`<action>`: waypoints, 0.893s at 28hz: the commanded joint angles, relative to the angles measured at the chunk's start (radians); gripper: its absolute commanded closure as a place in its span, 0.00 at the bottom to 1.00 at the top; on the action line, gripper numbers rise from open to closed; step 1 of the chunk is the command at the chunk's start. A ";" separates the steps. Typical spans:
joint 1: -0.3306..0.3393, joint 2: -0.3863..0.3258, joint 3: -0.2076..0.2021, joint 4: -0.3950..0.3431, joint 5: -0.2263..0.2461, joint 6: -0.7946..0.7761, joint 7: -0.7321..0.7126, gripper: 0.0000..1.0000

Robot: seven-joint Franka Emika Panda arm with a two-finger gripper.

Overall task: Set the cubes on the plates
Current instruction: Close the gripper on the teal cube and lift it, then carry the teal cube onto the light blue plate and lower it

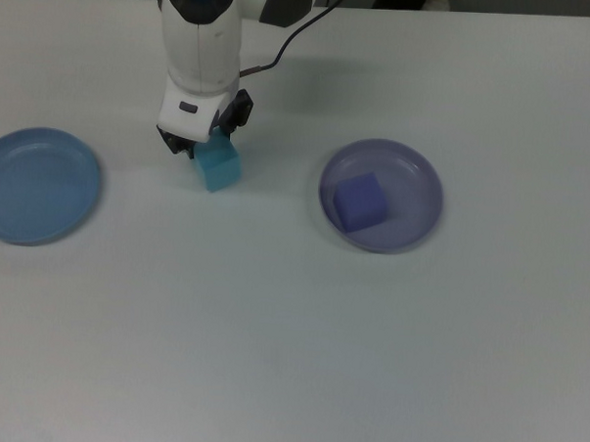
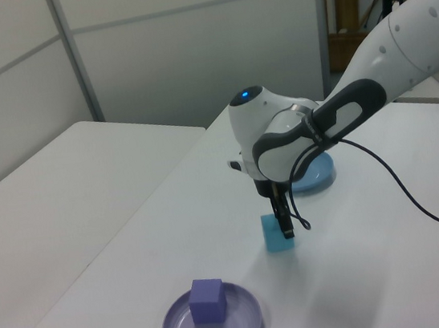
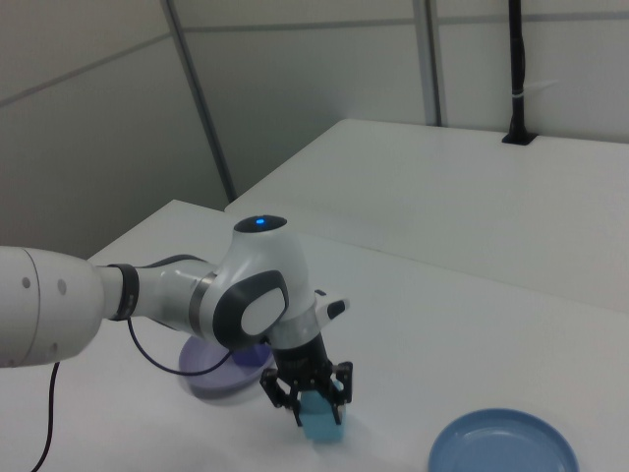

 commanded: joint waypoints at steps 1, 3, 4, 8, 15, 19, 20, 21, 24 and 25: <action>-0.010 -0.046 -0.014 0.058 0.042 -0.054 0.024 0.92; -0.042 -0.049 -0.025 0.125 0.102 -0.132 0.018 0.92; -0.051 -0.049 -0.031 0.148 0.117 -0.157 0.018 0.92; -0.082 -0.038 -0.100 0.214 0.143 -0.189 0.023 0.92; -0.145 0.034 -0.171 0.306 0.165 -0.180 0.012 0.92; -0.203 0.080 -0.171 0.331 0.165 -0.152 0.003 0.89; -0.209 0.092 -0.171 0.331 0.166 -0.134 -0.006 0.89; -0.216 0.111 -0.171 0.333 0.168 -0.116 -0.016 0.88; -0.216 0.189 -0.171 0.355 0.168 -0.031 -0.014 0.86; -0.217 0.204 -0.171 0.363 0.168 -0.016 -0.014 0.86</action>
